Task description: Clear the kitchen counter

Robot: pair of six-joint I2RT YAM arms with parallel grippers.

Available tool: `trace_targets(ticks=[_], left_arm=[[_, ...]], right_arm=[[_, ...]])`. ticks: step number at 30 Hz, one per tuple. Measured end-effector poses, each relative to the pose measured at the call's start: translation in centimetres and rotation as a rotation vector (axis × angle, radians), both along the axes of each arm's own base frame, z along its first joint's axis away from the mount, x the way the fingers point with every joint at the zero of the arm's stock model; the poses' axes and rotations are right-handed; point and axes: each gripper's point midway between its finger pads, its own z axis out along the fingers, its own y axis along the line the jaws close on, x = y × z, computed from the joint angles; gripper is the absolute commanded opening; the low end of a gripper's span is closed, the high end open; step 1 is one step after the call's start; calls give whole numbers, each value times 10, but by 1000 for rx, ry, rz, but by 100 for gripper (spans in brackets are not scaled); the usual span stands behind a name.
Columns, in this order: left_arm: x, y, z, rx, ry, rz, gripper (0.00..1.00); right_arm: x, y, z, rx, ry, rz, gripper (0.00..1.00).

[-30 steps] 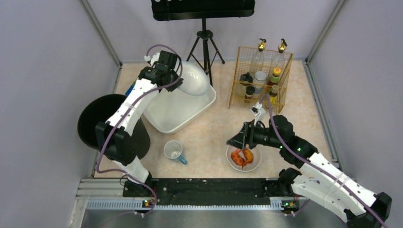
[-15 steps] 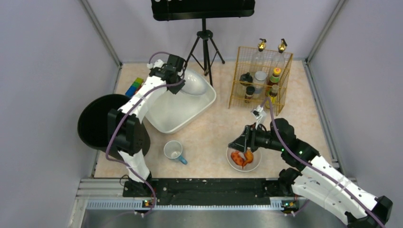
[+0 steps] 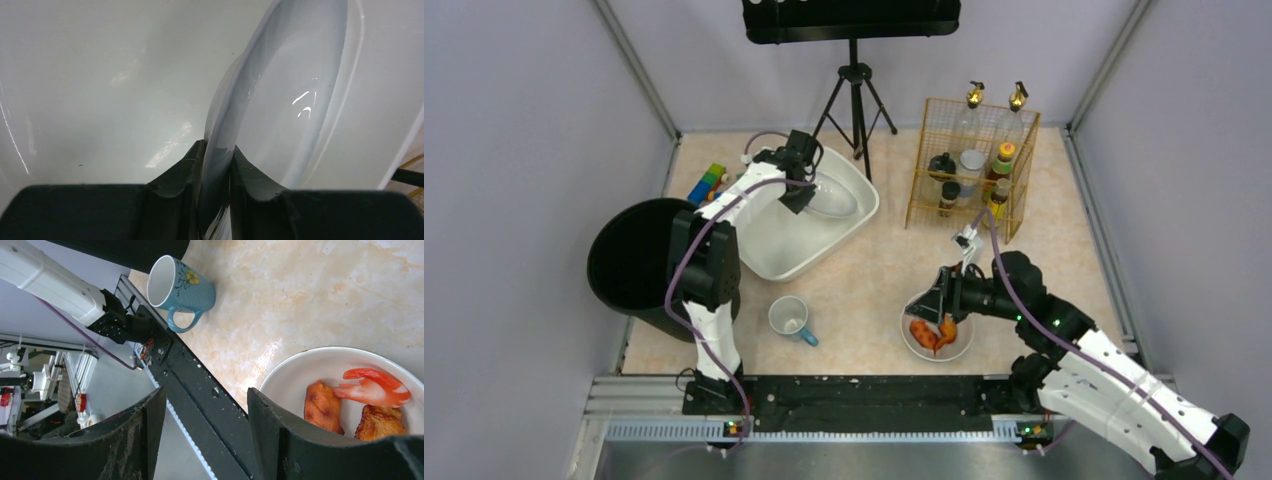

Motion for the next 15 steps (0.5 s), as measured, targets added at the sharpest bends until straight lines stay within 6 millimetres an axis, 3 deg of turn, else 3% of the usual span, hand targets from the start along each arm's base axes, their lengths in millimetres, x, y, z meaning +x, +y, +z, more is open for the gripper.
trace_targets(ticks=[2,15], left_arm=[[0,1,-13,-5,27,15,0],[11,-6,-20,-80,15,24,3]], right_arm=[[0,0,0,0,-1,0,60],[-2,-2,-8,-15,16,0,60]])
